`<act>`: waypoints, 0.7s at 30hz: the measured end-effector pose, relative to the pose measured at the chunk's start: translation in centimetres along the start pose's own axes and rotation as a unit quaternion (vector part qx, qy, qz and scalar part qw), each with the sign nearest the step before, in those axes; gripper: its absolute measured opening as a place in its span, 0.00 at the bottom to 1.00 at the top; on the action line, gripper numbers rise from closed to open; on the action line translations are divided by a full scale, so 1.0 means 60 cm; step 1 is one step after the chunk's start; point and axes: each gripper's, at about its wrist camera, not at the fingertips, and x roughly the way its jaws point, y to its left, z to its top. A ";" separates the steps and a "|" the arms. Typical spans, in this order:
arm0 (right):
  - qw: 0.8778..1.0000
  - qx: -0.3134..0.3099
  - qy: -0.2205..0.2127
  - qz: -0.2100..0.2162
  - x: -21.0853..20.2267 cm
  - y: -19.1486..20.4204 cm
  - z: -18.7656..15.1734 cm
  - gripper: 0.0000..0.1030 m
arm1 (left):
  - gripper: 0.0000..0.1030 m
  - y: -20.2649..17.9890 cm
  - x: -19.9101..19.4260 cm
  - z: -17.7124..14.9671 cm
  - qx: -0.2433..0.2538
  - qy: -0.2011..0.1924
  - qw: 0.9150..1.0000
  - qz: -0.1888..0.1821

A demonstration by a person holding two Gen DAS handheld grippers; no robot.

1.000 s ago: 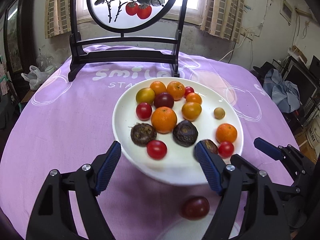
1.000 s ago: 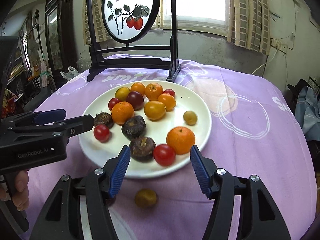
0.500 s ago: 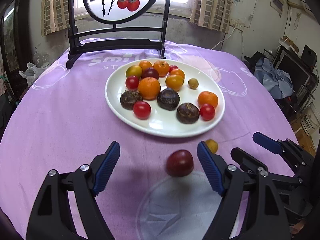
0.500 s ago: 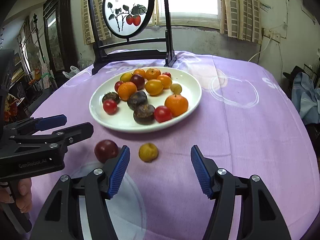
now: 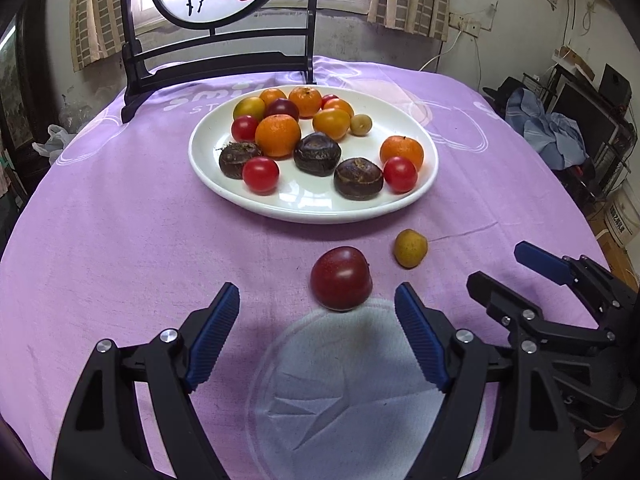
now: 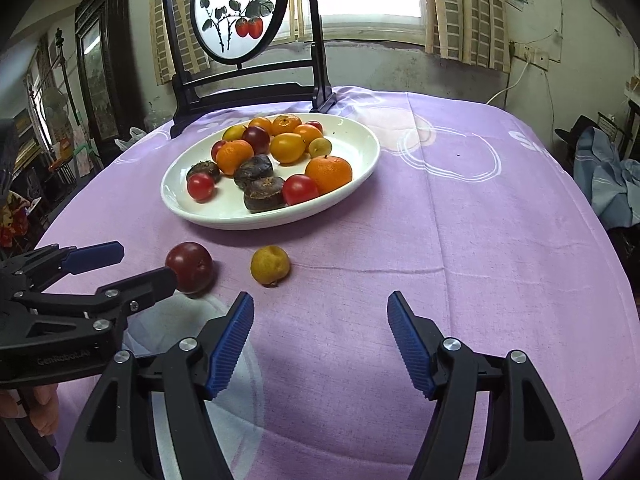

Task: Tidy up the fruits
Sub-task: 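Withdraw both open grippers toward the last two fruits, then grasp a dark red tomato with the left gripper while the right gripper grasps a yellow tomato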

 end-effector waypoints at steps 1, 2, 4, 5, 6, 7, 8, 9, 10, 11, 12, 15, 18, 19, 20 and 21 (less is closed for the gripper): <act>1.000 -0.001 -0.001 0.001 -0.002 -0.001 0.000 0.68 | 0.76 -0.002 0.003 0.000 0.002 0.001 1.000 0.001; 1.000 -0.002 -0.003 -0.001 -0.003 -0.001 0.000 0.68 | 0.76 -0.005 0.007 0.000 0.004 0.003 1.000 0.001; 1.000 -0.006 -0.005 -0.009 -0.006 -0.002 0.000 0.68 | 0.76 -0.009 0.016 0.000 0.008 0.007 1.000 -0.001; 1.000 -0.006 -0.006 -0.014 -0.008 -0.003 0.001 0.68 | 0.76 -0.011 0.021 0.001 0.009 0.008 1.000 0.000; 1.000 -0.006 -0.006 -0.016 -0.009 -0.004 0.001 0.68 | 0.76 -0.013 0.025 0.001 0.010 0.009 1.000 0.000; 1.000 -0.005 -0.008 -0.015 -0.011 -0.006 0.002 0.68 | 0.76 -0.015 0.030 0.002 0.013 0.010 1.000 0.001; 1.000 -0.004 -0.010 -0.015 -0.013 -0.008 0.002 0.69 | 0.76 -0.016 0.035 0.002 0.015 0.012 1.000 0.003; 1.000 -0.003 -0.011 -0.014 -0.013 -0.009 0.003 0.69 | 0.76 -0.017 0.041 0.003 0.016 0.015 1.000 0.006; 1.000 -0.003 -0.011 -0.013 -0.014 -0.010 0.003 0.69 | 0.74 -0.017 0.046 0.004 0.016 0.016 1.000 0.007; 1.000 -0.002 -0.012 -0.012 -0.014 -0.010 0.003 0.69 | 0.72 -0.016 0.051 0.005 0.014 0.018 1.000 0.008; 1.000 -0.002 -0.012 -0.011 -0.015 -0.010 0.003 0.69 | 0.68 -0.016 0.054 0.006 0.014 0.020 1.000 0.008; 1.000 -0.002 -0.012 -0.011 -0.014 -0.011 0.003 0.69 | 0.48 -0.014 0.066 0.006 0.016 0.028 0.999 0.001; 1.000 -0.002 -0.009 -0.011 -0.011 -0.010 0.001 0.69 | 0.37 -0.016 0.065 0.003 0.022 0.026 0.999 -0.003; 1.000 -0.003 -0.008 -0.011 -0.010 -0.010 0.001 0.69 | 0.37 -0.016 0.063 0.002 0.026 0.025 0.999 0.002; 1.000 -0.003 -0.008 -0.011 -0.008 -0.010 0.000 0.69 | 0.37 -0.016 0.061 0.000 0.028 0.024 0.999 0.003; 1.000 -0.003 -0.007 -0.012 -0.007 -0.008 0.000 0.69 | 0.37 -0.014 0.057 -0.002 0.031 0.025 0.999 0.004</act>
